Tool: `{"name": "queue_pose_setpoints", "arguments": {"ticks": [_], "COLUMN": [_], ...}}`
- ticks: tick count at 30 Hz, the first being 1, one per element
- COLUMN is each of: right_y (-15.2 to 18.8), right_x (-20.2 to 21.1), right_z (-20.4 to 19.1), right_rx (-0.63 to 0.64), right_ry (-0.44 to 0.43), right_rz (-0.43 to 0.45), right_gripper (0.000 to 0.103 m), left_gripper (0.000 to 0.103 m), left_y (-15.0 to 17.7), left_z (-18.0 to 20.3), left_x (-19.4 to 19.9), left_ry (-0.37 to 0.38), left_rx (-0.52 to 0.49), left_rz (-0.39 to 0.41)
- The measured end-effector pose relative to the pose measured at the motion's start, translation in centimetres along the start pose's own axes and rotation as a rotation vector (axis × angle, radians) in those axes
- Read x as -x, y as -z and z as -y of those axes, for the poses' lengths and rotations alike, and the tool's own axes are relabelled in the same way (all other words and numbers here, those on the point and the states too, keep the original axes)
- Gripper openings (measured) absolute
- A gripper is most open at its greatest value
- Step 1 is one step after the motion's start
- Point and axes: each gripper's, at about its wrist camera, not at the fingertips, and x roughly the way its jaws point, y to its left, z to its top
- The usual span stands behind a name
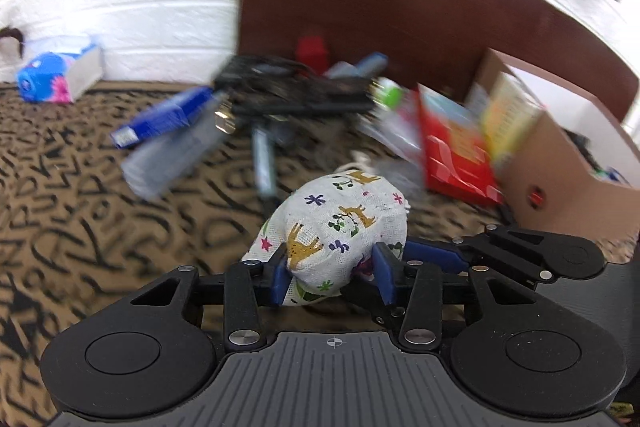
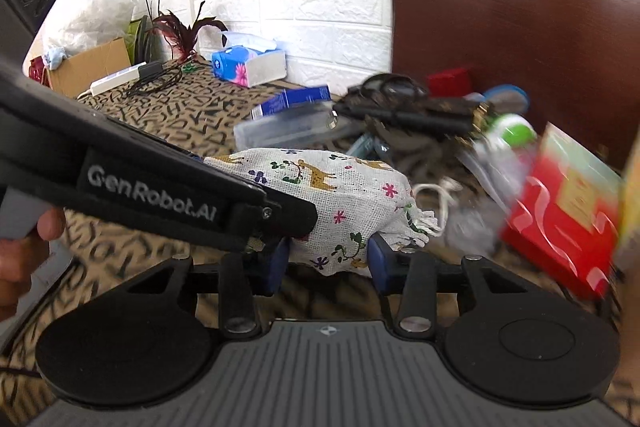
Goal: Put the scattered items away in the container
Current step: 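Grasp the white floral drawstring pouch with the left gripper, then lift the floral pouch with the left gripper and turn it upright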
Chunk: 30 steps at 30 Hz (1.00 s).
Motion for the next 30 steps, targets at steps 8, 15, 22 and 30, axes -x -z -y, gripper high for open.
{"name": "queue_pose_setpoints", "arguments": {"ticks": [8, 15, 22, 30], "right_y": [5.2, 7.6, 6.8, 6.1], "right_x": [7.1, 11.2, 11.9, 10.0], "right_z": [2.0, 3.7, 2.5, 1.3], "right_rx": [-0.059, -0.171, -0.13, -0.117], "right_ry": [0.07, 0.135, 0.094, 0.081], "right_rz": [-0.032, -0.011, 0.049, 0.043], "right_gripper": [0.042, 0.054, 0.065, 0.07], "left_gripper": [0.059, 0.078, 0.091, 0.091], "left_y": [3.3, 3.7, 2.3, 1.3], "left_z": [6.1, 8.8, 6.5, 4.3], "left_x": [1.2, 2.2, 4.0, -1.2], "left_ry": [0.226, 0.278, 0.173, 0.151], "left_rx": [-0.023, -0.079, -0.054, -0.027], "left_rz": [-0.082, -0.096, 0.004, -0.124]}}
